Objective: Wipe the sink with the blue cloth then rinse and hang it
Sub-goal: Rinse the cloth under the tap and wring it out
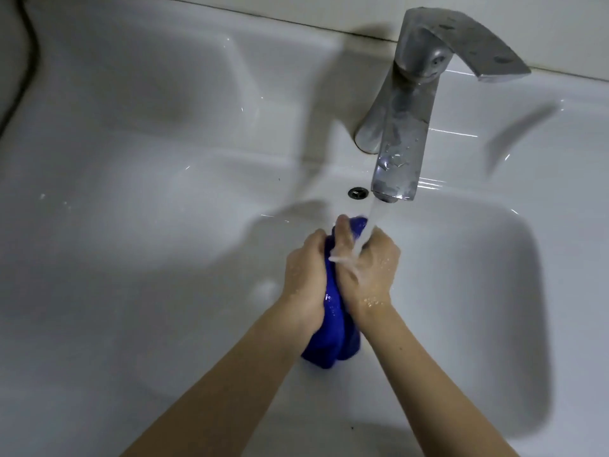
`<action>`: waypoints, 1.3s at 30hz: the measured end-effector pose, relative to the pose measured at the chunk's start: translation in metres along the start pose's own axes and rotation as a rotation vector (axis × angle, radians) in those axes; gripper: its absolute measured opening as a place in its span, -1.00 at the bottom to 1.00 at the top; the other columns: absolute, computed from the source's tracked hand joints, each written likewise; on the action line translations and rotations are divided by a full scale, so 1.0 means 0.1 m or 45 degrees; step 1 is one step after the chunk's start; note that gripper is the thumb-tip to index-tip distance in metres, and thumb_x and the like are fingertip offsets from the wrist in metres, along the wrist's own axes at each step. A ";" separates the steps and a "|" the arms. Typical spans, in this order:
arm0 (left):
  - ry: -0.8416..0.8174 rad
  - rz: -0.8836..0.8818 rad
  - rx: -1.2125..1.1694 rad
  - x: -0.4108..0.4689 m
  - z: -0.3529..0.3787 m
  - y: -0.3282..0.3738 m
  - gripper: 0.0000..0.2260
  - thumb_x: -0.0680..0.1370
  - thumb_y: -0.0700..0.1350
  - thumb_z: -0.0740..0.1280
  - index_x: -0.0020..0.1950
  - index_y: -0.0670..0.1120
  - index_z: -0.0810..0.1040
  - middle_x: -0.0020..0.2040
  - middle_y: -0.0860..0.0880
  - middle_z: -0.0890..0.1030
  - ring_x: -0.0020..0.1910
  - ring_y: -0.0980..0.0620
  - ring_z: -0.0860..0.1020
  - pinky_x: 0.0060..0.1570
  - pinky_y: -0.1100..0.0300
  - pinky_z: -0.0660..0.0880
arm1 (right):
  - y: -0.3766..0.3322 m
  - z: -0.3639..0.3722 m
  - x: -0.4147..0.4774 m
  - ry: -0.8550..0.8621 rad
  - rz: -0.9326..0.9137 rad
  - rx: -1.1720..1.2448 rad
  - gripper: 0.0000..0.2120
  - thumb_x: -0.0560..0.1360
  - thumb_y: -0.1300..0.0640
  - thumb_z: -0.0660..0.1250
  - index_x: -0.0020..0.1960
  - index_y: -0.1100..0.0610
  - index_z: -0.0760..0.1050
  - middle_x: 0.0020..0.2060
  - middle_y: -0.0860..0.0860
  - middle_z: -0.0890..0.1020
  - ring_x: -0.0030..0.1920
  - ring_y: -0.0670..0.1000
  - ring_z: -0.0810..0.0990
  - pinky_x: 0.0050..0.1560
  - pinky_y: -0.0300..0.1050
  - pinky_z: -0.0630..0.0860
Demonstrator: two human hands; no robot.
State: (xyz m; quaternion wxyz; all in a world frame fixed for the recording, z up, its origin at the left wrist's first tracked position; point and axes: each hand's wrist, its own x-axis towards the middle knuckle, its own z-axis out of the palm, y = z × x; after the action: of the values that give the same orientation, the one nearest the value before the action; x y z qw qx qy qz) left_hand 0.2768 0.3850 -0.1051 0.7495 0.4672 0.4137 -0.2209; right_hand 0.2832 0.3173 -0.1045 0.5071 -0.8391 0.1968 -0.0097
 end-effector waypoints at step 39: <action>-0.237 0.056 -0.305 0.12 -0.22 -0.04 -0.44 0.59 0.24 0.19 0.03 -0.25 0.66 -0.04 -0.27 0.68 -0.07 -0.19 0.68 -0.08 0.06 0.62 | -0.03 -0.22 -0.42 -0.327 0.143 0.354 -0.70 0.32 -0.14 0.50 -0.18 0.07 0.58 -0.33 -0.02 0.68 -0.31 -0.04 0.67 -0.32 -0.15 0.60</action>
State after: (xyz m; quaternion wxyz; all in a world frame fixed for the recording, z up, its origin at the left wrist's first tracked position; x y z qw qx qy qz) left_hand 0.2719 0.4035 -0.1218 0.8396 0.3609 0.3555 -0.1960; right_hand 0.2406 0.3141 -0.0831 0.6388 -0.7430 0.1736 0.0988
